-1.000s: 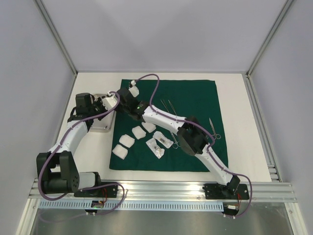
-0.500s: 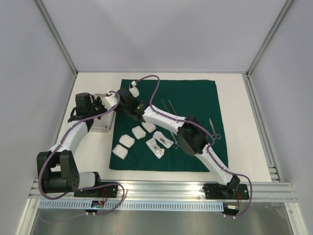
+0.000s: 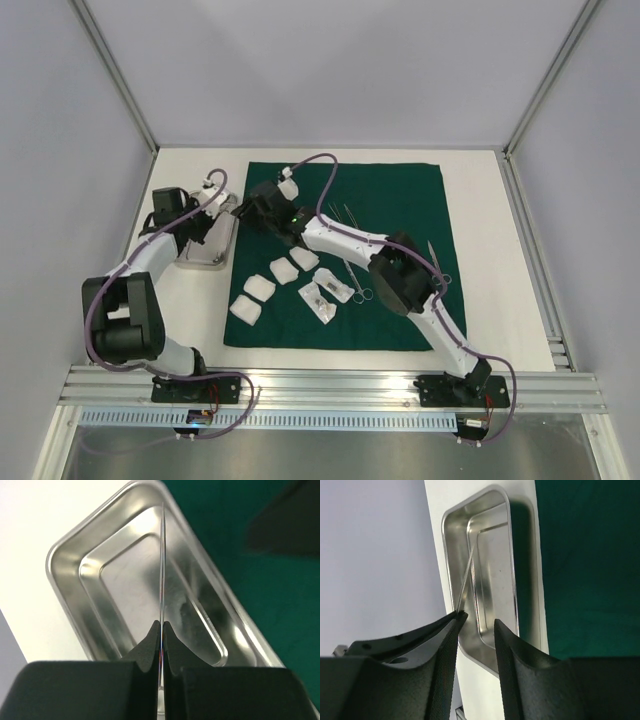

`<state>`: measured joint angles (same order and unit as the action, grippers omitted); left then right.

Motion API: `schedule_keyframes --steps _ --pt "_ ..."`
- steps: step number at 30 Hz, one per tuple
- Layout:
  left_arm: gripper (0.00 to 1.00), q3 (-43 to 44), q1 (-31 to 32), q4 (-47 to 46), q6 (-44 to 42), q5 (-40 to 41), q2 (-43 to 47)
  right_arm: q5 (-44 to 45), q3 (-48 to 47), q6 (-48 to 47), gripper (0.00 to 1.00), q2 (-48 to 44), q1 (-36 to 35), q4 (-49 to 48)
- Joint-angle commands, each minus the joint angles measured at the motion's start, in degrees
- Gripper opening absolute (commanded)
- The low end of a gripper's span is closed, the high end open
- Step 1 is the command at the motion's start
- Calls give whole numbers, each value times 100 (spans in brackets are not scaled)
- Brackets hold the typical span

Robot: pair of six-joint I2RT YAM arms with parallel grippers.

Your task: Prepare the surgical pack

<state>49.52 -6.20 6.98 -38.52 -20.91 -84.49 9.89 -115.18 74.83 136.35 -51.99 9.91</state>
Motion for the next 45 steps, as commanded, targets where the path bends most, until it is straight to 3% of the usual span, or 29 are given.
schedule_keyframes --steps 1,11,16,24,32,37,45 --pt "0 444 -347 -145 898 -133 -198 154 258 -223 38 -618 145 -480" --pt "0 1121 -698 356 1839 261 -1201 57 1847 -846 37 -1620 487 -1289" --pt "0 1647 -760 1083 1980 394 -1587 13 2499 -1383 37 -2218 637 -1527" --pt "0 1754 -760 1384 1989 842 -1974 -40 3439 -1857 38 -2903 839 -1703" --pt "9 2290 -760 1956 1901 1009 -2652 -374 3985 -1954 38 -3167 1287 -1677" --pt "20 2264 -760 1956 1884 983 -2652 -277 3977 -2621 41 -3282 1550 -1186" --pt "28 2299 -760 2009 1892 957 -2626 -321 3380 -4219 45 -3080 2008 360"
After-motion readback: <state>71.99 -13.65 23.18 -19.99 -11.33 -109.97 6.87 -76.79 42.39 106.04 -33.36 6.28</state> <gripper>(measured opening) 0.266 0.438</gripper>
